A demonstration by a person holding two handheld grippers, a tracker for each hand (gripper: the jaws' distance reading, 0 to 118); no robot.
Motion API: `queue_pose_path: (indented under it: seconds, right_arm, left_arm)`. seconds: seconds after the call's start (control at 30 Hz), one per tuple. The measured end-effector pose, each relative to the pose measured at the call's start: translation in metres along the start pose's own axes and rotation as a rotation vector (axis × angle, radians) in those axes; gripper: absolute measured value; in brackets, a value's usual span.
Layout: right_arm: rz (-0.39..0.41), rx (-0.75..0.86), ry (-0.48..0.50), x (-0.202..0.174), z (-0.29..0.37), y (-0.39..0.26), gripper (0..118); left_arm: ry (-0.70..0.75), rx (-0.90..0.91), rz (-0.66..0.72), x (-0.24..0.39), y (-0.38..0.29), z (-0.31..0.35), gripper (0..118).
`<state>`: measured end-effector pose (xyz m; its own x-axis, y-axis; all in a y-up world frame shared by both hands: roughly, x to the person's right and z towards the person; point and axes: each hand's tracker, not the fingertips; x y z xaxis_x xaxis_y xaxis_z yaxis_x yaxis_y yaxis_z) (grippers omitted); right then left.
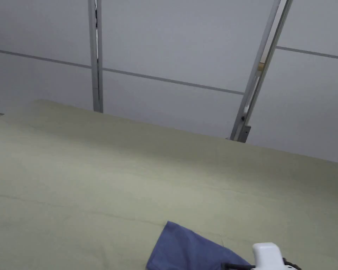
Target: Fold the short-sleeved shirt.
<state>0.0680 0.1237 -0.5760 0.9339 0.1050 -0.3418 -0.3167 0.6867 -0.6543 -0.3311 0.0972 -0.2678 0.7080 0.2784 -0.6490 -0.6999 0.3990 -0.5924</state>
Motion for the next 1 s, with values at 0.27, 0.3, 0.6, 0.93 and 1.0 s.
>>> queue_pose_path:
  seconds: [0.27, 0.3, 0.6, 0.93, 1.0]
  right_arm:
    - [-0.033, -0.269, 0.012, -0.008, -0.106, 0.010, 87]
    - [-0.063, -0.279, 0.035, -0.007, -0.101, 0.012, 63]
    - [-0.188, 0.184, -0.004, -0.002, 0.043, -0.014, 3]
    - [-0.395, 0.751, -0.149, 0.022, 0.342, -0.093, 3]
    - [-0.435, 0.822, -0.225, 0.019, 0.381, -0.117, 3]
  left_arm:
    - [0.008, -0.004, -0.077, 0.014, -0.009, 0.000, 4]
    - [0.016, 0.002, -0.084, 0.015, -0.010, 0.001, 4]
    - [-0.055, 0.245, -0.150, 0.035, -0.006, 0.052, 4]
    - [-0.177, 0.700, -0.344, 0.089, -0.041, 0.162, 4]
    - [-0.201, 0.786, -0.354, 0.097, -0.055, 0.181, 4]
